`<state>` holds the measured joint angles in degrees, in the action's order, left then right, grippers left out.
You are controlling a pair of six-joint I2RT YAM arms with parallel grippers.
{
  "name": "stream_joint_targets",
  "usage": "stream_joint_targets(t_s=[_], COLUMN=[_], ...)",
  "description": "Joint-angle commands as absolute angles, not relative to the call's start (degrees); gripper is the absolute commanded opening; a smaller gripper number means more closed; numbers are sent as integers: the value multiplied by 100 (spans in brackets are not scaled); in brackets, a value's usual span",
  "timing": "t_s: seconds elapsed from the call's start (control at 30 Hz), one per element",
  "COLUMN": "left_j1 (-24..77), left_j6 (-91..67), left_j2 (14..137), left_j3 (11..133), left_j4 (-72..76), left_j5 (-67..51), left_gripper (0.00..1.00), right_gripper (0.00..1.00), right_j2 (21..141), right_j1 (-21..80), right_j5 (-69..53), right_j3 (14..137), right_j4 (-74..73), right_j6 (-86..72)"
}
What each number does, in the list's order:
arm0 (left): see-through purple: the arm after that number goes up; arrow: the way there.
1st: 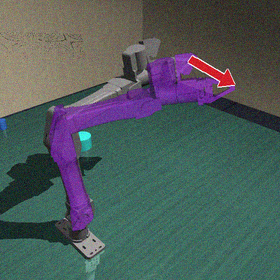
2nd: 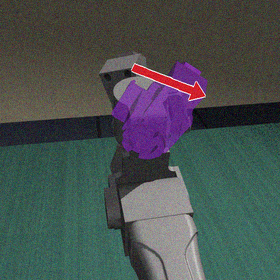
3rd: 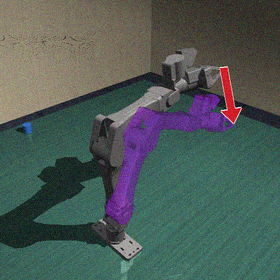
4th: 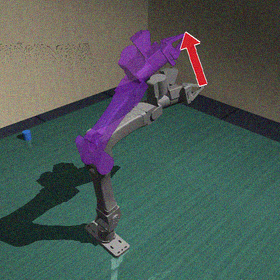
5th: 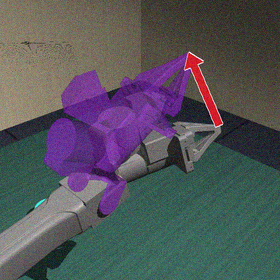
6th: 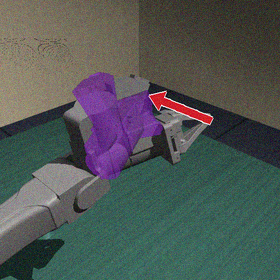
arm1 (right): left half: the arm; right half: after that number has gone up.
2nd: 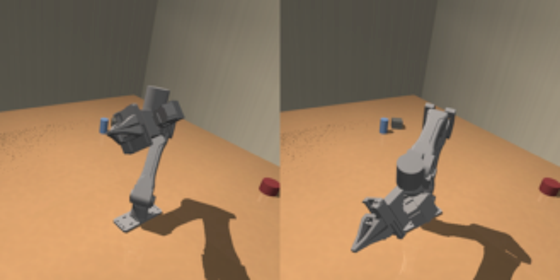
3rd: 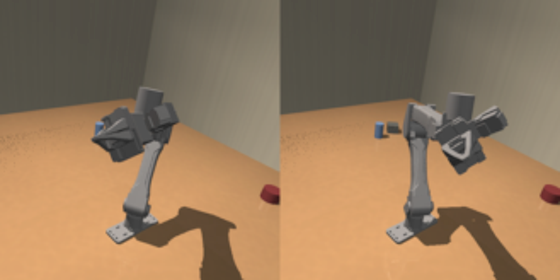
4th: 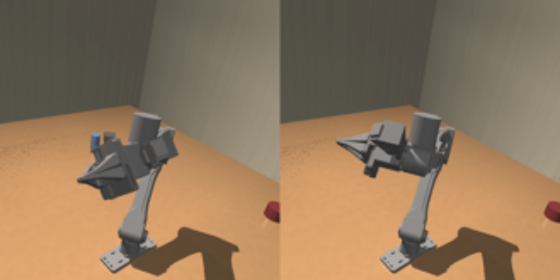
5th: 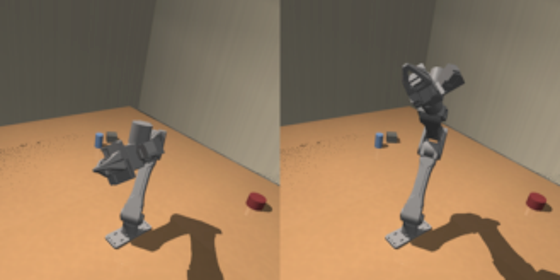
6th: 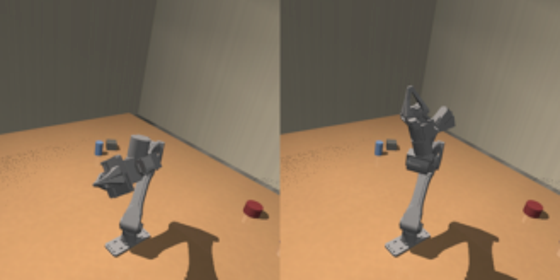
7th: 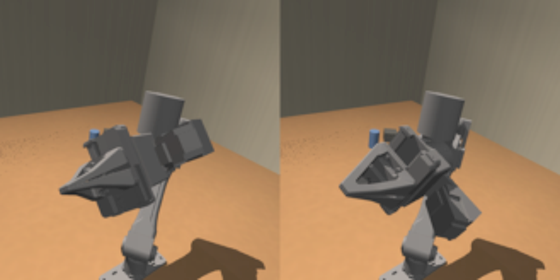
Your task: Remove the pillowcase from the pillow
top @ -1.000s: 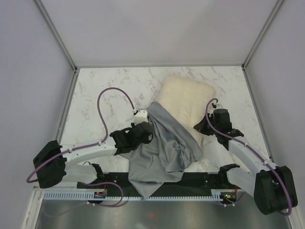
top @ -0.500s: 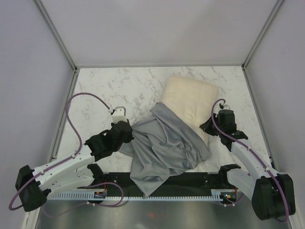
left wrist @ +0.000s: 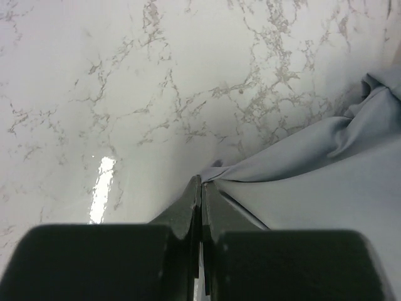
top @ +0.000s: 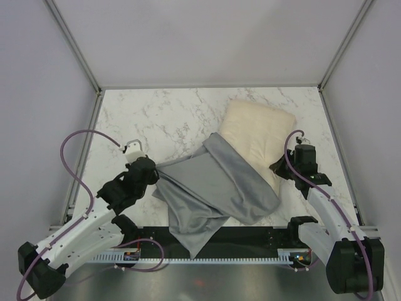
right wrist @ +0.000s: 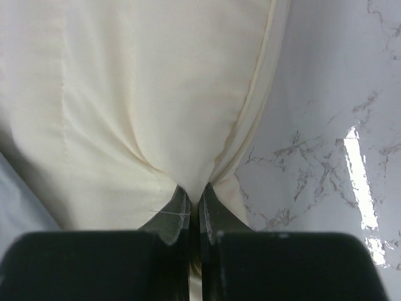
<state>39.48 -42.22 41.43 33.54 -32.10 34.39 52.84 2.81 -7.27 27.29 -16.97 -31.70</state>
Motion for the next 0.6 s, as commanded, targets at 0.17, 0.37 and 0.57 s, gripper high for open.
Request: stream_joint_targets(t_s=[0.17, 0.37, 0.57], left_j1=[3779, 4481, 5615], left_j6=[-4026, -3973, -3955], left_j2=[5158, 5616, 6415], left_j3=[3673, 4306, 4667], left_j4=[-3059, -2716, -1848], left_j5=[3252, 3234, 3094], left_gripper=[63, 82, 84], right_gripper=[0, 0, 0], right_j2=[5168, 5203, 5247], right_j1=[185, 185, 185], right_j5=[-694, -861, -967], right_j3=[3006, 2962, 2857], right_j4=[-1653, -1556, -1433], right_j6=[-3041, -3076, -3120])
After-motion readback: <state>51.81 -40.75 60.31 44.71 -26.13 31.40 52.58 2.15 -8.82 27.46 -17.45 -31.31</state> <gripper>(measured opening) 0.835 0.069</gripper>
